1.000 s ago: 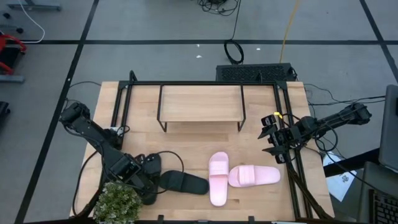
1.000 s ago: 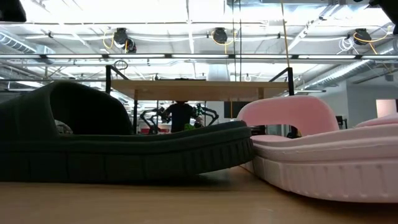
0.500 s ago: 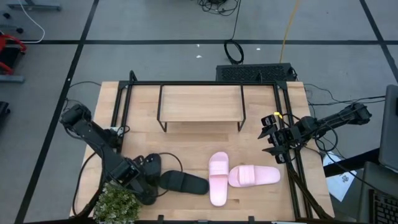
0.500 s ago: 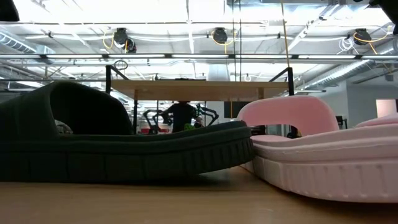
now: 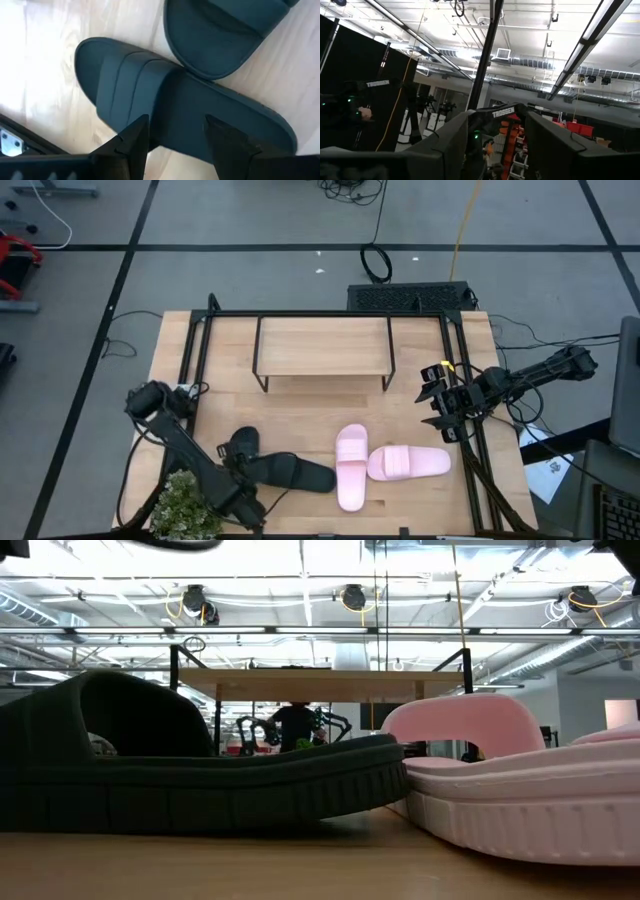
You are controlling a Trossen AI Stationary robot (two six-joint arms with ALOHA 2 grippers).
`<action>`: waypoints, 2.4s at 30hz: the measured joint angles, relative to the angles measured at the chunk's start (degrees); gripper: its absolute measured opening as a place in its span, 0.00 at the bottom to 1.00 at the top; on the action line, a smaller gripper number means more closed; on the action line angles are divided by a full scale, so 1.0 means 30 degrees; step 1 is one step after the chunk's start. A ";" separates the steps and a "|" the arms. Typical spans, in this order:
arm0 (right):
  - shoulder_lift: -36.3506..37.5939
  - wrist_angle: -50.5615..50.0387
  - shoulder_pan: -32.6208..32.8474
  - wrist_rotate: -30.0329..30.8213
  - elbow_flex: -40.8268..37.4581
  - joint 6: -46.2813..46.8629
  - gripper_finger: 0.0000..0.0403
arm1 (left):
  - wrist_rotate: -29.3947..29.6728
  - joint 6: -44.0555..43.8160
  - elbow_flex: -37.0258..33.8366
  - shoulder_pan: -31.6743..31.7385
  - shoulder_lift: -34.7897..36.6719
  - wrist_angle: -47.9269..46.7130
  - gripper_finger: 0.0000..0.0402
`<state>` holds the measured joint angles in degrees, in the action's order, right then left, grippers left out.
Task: Pick and place slides into the shelf
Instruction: Put the left black slide on the shelf
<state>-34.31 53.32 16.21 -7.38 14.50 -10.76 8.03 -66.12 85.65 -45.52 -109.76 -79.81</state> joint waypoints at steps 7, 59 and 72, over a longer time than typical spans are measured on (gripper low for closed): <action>0.0001 0.0001 0.0000 0.0016 0.0000 0.0461 0.48 | 0.0305 0.0191 0.0021 0.0036 -0.0216 -0.0486 0.46; 0.0001 -0.0003 0.0000 -0.0043 0.0000 0.0506 0.48 | 0.2856 0.1020 -0.2172 -0.0357 -0.0177 -0.0301 0.46; 0.0001 -0.0006 0.0000 -0.0043 0.0000 0.0510 0.48 | 0.3517 0.1294 -0.2172 -0.0321 -0.0180 0.0501 0.46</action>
<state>-34.30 53.30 16.21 -7.51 14.50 -9.23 18.58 -62.23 79.13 -46.48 -110.30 -78.31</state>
